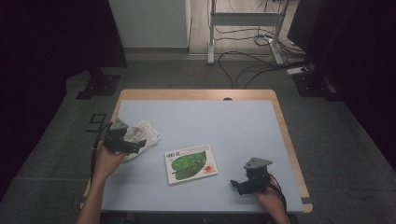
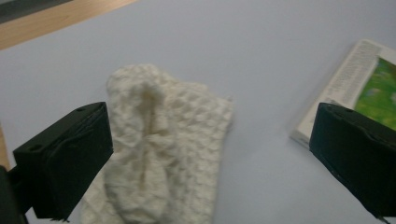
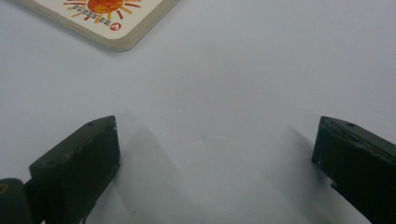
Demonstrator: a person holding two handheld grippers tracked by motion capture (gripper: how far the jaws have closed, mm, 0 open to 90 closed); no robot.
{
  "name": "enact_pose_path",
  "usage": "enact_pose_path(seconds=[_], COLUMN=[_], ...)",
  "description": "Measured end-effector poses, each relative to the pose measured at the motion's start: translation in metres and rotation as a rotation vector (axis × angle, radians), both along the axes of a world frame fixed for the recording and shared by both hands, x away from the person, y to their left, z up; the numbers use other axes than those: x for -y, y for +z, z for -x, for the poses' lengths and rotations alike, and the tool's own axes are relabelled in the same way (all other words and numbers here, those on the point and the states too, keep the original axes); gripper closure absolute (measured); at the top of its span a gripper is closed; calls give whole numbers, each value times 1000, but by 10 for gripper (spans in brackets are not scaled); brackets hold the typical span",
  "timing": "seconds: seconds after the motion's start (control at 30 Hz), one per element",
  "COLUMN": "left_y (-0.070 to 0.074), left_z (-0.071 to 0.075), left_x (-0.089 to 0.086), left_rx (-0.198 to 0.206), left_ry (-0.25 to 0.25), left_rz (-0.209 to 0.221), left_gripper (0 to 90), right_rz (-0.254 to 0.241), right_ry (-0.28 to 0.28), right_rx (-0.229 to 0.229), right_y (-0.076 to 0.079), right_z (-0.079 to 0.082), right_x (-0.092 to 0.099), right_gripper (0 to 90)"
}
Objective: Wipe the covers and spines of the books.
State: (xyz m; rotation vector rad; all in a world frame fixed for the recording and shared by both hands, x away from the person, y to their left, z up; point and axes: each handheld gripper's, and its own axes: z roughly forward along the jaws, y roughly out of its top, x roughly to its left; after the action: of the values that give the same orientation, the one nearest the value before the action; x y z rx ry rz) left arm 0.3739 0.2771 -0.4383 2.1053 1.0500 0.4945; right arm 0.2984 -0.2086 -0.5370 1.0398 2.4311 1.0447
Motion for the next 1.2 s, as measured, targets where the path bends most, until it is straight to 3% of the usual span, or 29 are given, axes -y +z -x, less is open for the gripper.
enact_pose_path(seconds=[0.1, 0.2, 0.37, 0.77, 1.2], left_y=[3, 3, -8, -48, -83], left_z=[11, 18, 27, 38, 42], left_x=[10, 21, 34, 50, 59], left_rx=[11, -10, -21, -70, -133], left_ry=[-56, -119, -190, -259, -319], left_rz=[3, 5, 26, -5, -84], left_gripper=[0, 0, 0, 0, 0], right_rz=[0, 0, 1, 0, 2], right_ry=[0, 0, 1, 0, 0], right_rx=[0, 0, 0, 0, -3], right_y=[0, 0, 0, 0, 0], right_z=[0, 0, 0, 0, 0], right_x=[0, 0, 0, 0, 0], right_gripper=[4, 4, 4, 4, 3])
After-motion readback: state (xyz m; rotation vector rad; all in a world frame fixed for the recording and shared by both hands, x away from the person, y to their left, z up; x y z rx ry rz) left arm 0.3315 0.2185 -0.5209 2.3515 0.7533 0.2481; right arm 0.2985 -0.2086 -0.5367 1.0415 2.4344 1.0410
